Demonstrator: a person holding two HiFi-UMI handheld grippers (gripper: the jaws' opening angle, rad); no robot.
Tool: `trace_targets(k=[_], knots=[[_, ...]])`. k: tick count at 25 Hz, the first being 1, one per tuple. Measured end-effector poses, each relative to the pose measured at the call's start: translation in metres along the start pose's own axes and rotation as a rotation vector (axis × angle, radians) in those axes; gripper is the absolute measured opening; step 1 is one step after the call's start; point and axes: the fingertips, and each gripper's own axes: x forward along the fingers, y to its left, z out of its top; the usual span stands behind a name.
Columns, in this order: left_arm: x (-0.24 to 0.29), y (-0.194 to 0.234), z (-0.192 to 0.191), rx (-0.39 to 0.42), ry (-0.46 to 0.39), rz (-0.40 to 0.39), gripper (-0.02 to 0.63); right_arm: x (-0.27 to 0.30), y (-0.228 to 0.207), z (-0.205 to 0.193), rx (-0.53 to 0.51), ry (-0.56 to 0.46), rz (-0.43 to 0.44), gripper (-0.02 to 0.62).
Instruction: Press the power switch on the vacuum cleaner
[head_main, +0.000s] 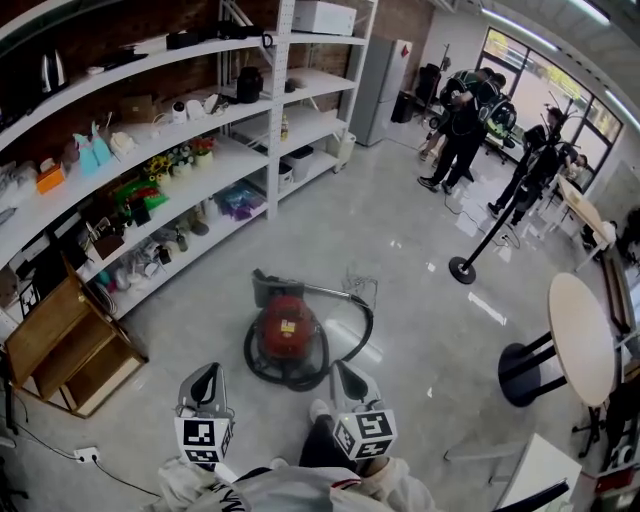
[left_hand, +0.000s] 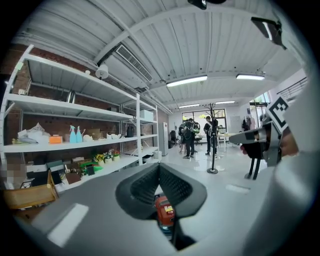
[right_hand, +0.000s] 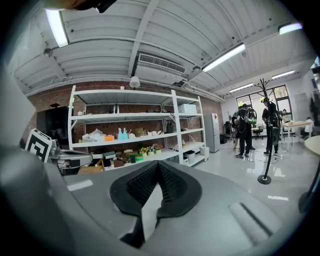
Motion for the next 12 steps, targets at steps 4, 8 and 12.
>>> trace_targets(k=[4,8,12], knots=[[-0.005,-0.003,0.000,-0.005,0.004,-0.016,0.000,-0.014,0.000,-0.001,0.002,0.010,-0.024,0.000],[-0.004,-0.009,-0.001,-0.011,0.018,-0.030,0.000,-0.020,-0.006,-0.004,0.012,0.025,-0.042,0.000],[-0.005,-0.019,-0.005,-0.014,0.040,-0.049,0.000,-0.026,-0.010,-0.010,0.027,0.040,-0.052,0.000]])
